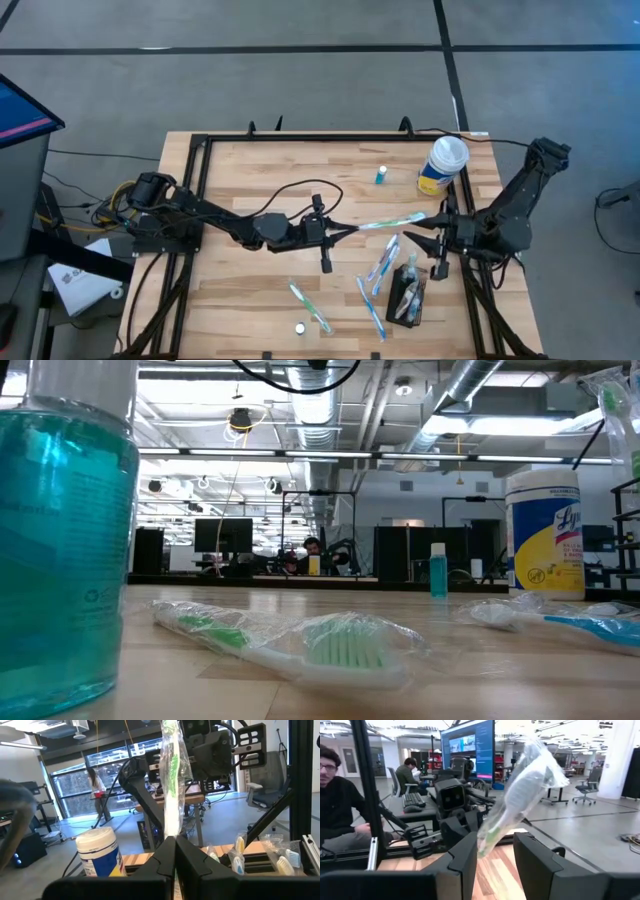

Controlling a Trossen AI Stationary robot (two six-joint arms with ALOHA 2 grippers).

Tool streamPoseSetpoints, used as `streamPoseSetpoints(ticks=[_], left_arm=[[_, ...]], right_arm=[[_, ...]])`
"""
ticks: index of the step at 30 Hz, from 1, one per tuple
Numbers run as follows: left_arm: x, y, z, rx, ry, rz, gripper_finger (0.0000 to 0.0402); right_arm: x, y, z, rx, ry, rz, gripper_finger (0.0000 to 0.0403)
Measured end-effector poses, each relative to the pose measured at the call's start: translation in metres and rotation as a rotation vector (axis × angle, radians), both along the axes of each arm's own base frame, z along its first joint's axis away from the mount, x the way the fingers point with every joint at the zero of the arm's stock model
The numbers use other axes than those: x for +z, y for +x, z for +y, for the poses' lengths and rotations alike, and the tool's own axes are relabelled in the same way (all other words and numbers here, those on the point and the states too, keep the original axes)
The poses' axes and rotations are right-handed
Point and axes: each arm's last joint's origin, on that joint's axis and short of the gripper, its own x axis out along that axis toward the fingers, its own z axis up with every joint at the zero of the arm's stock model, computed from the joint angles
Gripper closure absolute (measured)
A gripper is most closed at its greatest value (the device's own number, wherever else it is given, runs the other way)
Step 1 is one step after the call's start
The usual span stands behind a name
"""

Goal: Pick & Place toothbrushing station
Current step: Put the green toothbrush into the black wire organizer

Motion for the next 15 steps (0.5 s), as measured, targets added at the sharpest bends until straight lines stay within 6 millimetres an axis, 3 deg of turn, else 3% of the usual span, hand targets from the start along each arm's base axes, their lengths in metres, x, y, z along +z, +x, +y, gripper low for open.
streamPoseSetpoints(ticks=[15], left_arm=[[0.0001, 0.0001, 0.0001, 0.002, 0.012, 0.000, 0.0401]], right_arm=[[0.0010, 0.0101, -0.0073, 0.044, -0.011, -0.020, 0.0285]])
